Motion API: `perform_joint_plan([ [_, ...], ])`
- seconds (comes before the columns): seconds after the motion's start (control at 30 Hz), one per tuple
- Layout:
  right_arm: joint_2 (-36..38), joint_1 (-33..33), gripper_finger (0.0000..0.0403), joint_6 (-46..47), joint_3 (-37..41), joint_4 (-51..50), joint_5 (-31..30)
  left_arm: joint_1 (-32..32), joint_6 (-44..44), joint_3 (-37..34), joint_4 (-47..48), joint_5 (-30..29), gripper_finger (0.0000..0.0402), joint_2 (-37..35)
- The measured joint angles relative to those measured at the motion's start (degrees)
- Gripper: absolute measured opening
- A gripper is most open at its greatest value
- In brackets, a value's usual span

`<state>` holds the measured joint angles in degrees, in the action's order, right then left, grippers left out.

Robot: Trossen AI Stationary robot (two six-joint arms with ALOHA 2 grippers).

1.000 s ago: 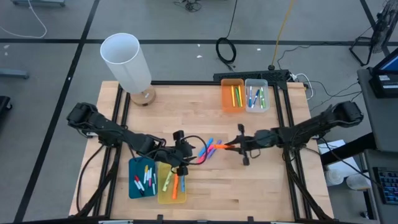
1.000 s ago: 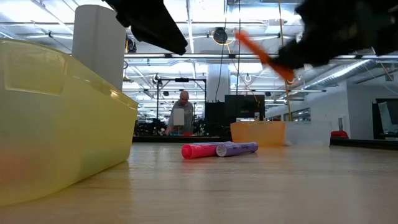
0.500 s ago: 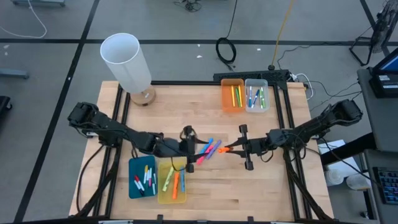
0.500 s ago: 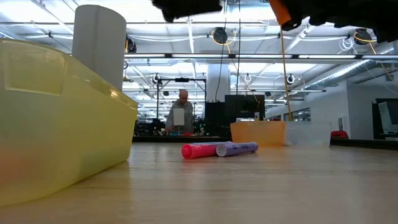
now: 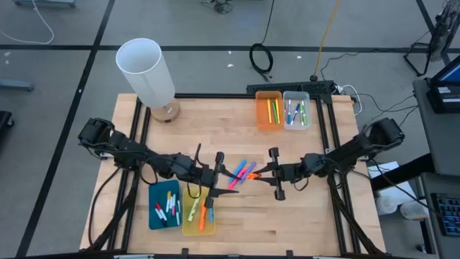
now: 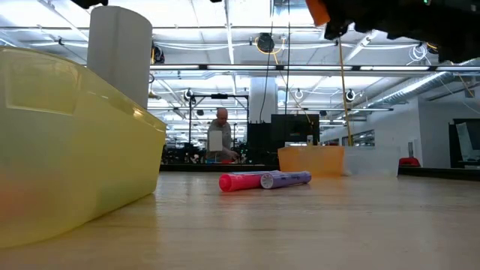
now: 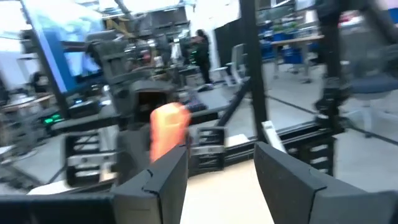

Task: Pick & Place Markers
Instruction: Put the orange highlighter pen into the yellow bin

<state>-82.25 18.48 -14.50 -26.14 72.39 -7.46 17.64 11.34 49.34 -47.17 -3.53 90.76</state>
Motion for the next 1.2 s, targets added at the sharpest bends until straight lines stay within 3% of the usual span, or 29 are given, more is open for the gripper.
perform_joint_plan([
  [0.2,-4.4,1.1,0.0045,-3.1,-6.3,-2.9,0.0,-0.8,1.2,0.0,0.9,-5.7,0.0186,0.0],
  [0.43,-5.8,1.5,0.0045,-4.0,-10.0,-5.7,0.0,-0.9,0.5,0.0,1.5,-2.4,0.0186,0.2],
  [0.77,-5.8,1.7,0.0045,-4.1,-10.0,-7.2,-0.1,-0.4,3.2,4.4,-7.8,-2.8,0.0186,10.3],
  [0.93,-5.7,1.7,0.0045,-4.6,-10.0,-7.6,-0.2,-0.2,6.8,6.0,-7.0,0.5,0.0186,10.3],
  [1.2,-5.8,1.9,0.0045,-4.6,-10.0,-7.5,0.0,-0.4,3.2,5.9,-6.9,0.6,0.0186,10.4],
])
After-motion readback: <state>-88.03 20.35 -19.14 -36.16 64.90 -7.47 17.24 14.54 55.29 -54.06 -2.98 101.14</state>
